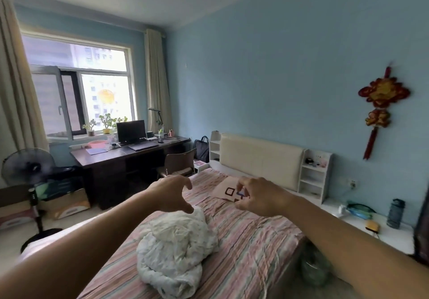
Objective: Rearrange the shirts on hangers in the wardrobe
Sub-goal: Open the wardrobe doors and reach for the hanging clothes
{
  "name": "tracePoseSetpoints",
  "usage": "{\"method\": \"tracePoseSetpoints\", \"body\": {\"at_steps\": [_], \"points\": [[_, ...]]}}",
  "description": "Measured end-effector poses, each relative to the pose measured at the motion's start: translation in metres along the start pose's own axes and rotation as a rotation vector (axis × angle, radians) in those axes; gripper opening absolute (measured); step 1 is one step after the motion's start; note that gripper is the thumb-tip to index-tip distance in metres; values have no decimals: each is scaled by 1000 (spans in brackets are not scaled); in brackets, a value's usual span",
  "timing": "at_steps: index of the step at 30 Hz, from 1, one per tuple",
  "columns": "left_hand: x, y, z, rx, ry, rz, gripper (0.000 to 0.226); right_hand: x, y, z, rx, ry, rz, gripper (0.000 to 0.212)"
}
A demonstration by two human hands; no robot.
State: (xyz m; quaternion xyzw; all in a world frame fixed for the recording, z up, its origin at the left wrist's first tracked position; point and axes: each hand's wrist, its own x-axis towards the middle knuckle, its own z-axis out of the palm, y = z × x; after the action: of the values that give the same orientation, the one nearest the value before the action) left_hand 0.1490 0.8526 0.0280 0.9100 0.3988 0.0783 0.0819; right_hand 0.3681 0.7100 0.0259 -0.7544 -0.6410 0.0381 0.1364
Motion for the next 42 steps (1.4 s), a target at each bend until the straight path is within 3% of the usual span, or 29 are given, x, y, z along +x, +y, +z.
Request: {"method": "tracePoseSetpoints", "body": {"at_steps": [13, 22, 42], "points": [[223, 113, 70, -40, -52, 414, 60, 51, 174, -15, -35, 31, 366, 52], [363, 226, 117, -246, -179, 461, 59, 82, 314, -53, 12, 68, 445, 51], [690, 476, 197, -217, -286, 833, 66, 174, 627, -119, -77, 126, 805, 46]]}}
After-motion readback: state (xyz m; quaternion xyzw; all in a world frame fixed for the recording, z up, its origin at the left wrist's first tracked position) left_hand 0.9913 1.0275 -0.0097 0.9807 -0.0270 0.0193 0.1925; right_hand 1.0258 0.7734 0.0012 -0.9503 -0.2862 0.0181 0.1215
